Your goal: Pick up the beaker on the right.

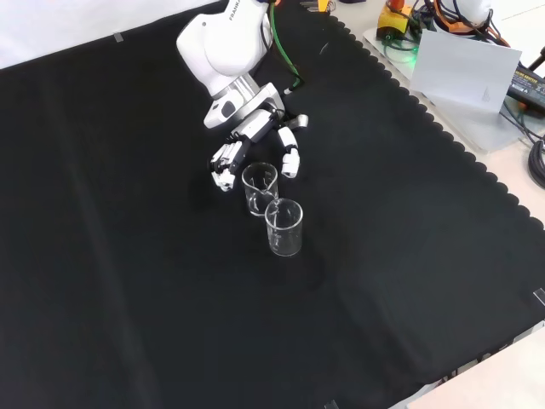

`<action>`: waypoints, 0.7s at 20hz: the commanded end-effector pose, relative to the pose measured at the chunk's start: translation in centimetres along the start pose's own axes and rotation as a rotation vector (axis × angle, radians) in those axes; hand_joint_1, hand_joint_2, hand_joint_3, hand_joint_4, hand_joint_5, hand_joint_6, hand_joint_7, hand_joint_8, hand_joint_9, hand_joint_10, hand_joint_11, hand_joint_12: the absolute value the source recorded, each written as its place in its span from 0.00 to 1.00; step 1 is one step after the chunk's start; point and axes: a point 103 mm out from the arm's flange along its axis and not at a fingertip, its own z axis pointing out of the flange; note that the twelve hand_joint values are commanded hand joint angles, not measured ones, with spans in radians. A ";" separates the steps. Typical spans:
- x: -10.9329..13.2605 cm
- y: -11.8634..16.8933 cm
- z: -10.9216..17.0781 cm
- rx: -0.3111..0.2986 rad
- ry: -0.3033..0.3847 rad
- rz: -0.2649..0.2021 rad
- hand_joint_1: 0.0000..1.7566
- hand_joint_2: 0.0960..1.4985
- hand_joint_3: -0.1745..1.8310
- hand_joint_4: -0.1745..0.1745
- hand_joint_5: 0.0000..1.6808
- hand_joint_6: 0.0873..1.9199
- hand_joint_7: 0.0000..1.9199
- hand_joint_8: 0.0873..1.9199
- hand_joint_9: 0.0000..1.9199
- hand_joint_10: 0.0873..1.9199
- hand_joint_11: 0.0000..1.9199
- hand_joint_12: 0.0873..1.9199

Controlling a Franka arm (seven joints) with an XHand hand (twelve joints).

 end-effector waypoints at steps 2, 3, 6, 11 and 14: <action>0.3 1.1 0.5 -0.010 0.050 -0.014 0.45 0.34 0.33 0.46 0.18 0.00 0.10 0.27 0.14 0.28 0.00 0.55; 0.2 1.2 0.5 -0.014 0.054 -0.018 0.45 0.34 0.34 0.46 0.19 0.00 0.10 0.27 0.14 0.28 0.00 0.55; -0.1 1.5 0.4 -0.032 0.081 -0.018 0.46 0.34 0.34 0.46 0.22 0.00 0.12 0.27 0.15 0.28 0.00 0.56; -0.6 1.7 0.7 -0.034 0.121 -0.028 0.47 0.33 0.35 0.45 0.25 0.00 0.14 0.26 0.17 0.27 0.00 0.56; -0.6 1.9 0.9 -0.036 0.124 -0.034 0.48 0.33 0.35 0.45 0.26 0.00 0.14 0.25 0.17 0.27 0.00 0.56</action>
